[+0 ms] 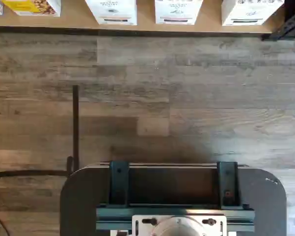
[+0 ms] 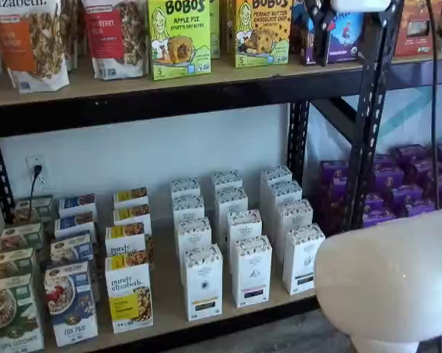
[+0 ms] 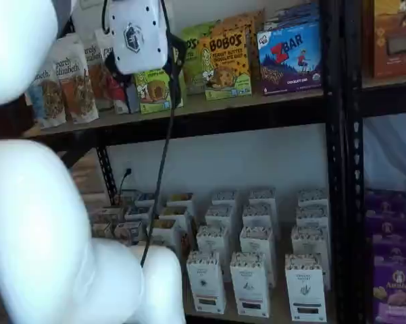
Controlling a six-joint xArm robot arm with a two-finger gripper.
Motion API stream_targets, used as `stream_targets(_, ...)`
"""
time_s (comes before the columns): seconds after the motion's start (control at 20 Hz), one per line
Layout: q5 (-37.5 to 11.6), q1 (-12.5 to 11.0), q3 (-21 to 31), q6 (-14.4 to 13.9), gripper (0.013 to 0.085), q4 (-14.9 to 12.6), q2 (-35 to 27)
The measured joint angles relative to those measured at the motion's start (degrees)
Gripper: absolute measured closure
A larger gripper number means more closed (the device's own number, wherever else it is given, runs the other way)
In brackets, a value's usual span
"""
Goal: Pick up the white box with a yellow strip in the middle, on the bottom shelf, the fourth box from the left
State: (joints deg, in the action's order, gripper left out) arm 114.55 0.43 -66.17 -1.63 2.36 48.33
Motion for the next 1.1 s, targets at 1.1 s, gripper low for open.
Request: stream_targets(1.1, -10.71, 4.61, 13.17, -4.32, 0.0130, -0.05, 3.10)
